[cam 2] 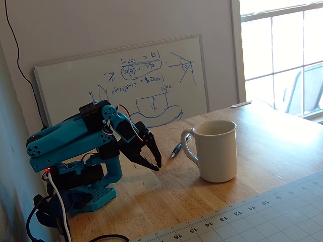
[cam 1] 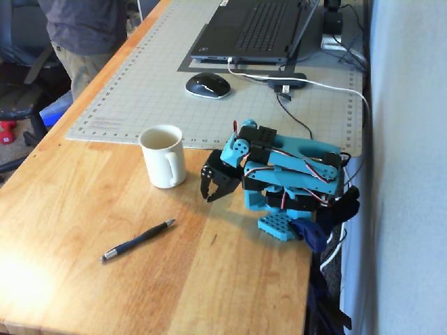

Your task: Grasp a pen and put it in a mug.

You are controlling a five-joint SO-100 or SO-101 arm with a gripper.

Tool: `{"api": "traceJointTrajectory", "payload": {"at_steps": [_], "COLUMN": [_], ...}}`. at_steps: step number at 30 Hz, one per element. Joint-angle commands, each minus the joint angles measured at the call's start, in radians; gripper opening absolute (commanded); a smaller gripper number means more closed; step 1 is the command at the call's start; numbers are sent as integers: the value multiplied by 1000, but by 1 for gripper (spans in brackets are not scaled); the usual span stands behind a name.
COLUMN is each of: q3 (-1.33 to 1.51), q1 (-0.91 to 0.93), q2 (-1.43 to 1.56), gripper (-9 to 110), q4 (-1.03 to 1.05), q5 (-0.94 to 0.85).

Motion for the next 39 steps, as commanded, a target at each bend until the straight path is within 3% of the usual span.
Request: {"api": "traceJointTrajectory", "payload": {"at_steps": [1,21,27,33,39], "q3": [-15,-69,-227,-457,-678], "q1": [-11,-11,-11,-43,-130], "q2": [28,18,-179,-442,-664], "gripper": [0,0,0,0,0], "q4": [9,11,11,11,9], "q5": [5,6,26,273,643]}}
